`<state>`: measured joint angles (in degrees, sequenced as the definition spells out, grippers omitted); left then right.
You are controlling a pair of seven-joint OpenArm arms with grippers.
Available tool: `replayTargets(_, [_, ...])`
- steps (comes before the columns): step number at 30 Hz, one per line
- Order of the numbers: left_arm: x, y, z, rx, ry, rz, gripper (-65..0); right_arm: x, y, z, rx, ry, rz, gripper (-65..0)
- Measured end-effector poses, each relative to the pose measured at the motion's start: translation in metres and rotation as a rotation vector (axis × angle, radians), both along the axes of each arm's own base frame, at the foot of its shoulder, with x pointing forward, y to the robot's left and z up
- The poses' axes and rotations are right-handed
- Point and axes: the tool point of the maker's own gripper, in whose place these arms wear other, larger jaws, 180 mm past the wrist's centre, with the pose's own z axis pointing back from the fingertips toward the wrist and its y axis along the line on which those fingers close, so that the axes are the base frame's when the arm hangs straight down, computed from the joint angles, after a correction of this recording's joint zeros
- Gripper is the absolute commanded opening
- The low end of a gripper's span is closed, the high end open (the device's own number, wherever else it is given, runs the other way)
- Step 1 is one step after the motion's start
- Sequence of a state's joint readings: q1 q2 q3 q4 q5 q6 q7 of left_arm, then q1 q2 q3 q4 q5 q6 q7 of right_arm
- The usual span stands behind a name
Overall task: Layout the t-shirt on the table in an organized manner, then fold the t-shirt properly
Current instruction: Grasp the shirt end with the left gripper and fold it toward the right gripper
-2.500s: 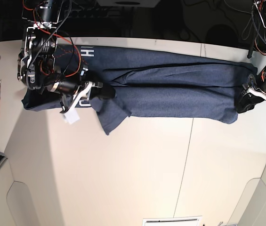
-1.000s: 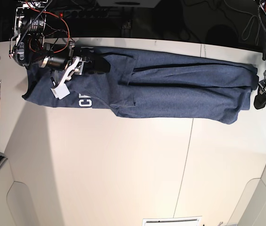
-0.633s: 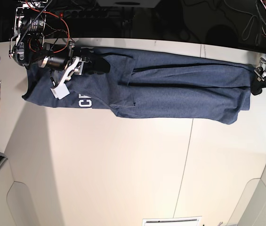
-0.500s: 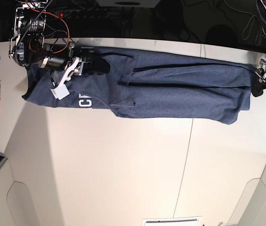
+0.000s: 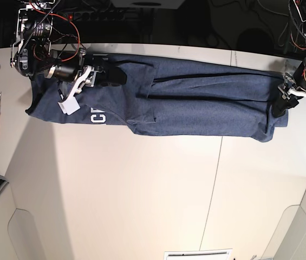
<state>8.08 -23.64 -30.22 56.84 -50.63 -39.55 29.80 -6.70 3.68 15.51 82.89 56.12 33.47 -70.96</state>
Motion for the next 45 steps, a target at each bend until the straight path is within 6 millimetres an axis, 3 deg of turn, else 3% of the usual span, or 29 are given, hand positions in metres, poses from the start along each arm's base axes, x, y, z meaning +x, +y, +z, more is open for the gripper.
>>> replayTargets(1, [0.0,0.0,0.0,0.0,0.0,0.0,-21.0,0.0,0.0,0.0,0.0,0.0,0.0,-36.8])
replayTargets(3, [0.0,0.0,0.0,0.001,0.002,-0.002,-29.1,0.0,0.0,0.0,0.0,0.0,0.0,-36.8])
replayTargets(9, [-0.002,-0.009,-0.001,-0.067,0.018,-0.008,-64.8,0.0,0.0,0.0,0.0,0.001,0.0,-36.8])
replayTargets(14, [0.003,-0.01,0.007,-0.121,-0.023,0.019,-65.0,0.0,0.0,0.0,0.0,0.001,0.0,-36.8])
replayTargets(17, [0.006,-0.021,0.016,-0.137,-0.017,-0.041,-65.0,0.0,0.0,0.0,0.0,0.0,0.0,-36.8])
replayTargets(24, [0.027,-0.06,0.076,-0.171,-0.11,-0.242,-65.0,0.003,0.0,0.001,0.003,-0.009,-0.013,-37.4])
replayTargets(27, [0.029,-0.085,0.092,-0.199,-0.143,-0.322,-65.0,0.004,0.001,0.003,0.014,-0.013,-0.016,-38.6])
replayTargets(31, [0.024,-0.121,0.093,-0.307,-0.159,-0.364,-65.0,0.015,0.002,0.011,0.031,-0.042,-0.021,-38.6])
replayTargets(36, [0.022,-0.146,0.089,-0.378,-0.168,-0.374,-65.0,0.03,0.005,0.027,0.033,-0.093,0.024,-38.6])
replayTargets(45, [0.015,-0.208,0.085,-0.478,-0.133,-0.536,-65.0,0.054,0.005,0.097,-0.054,-0.385,0.079,-38.6])
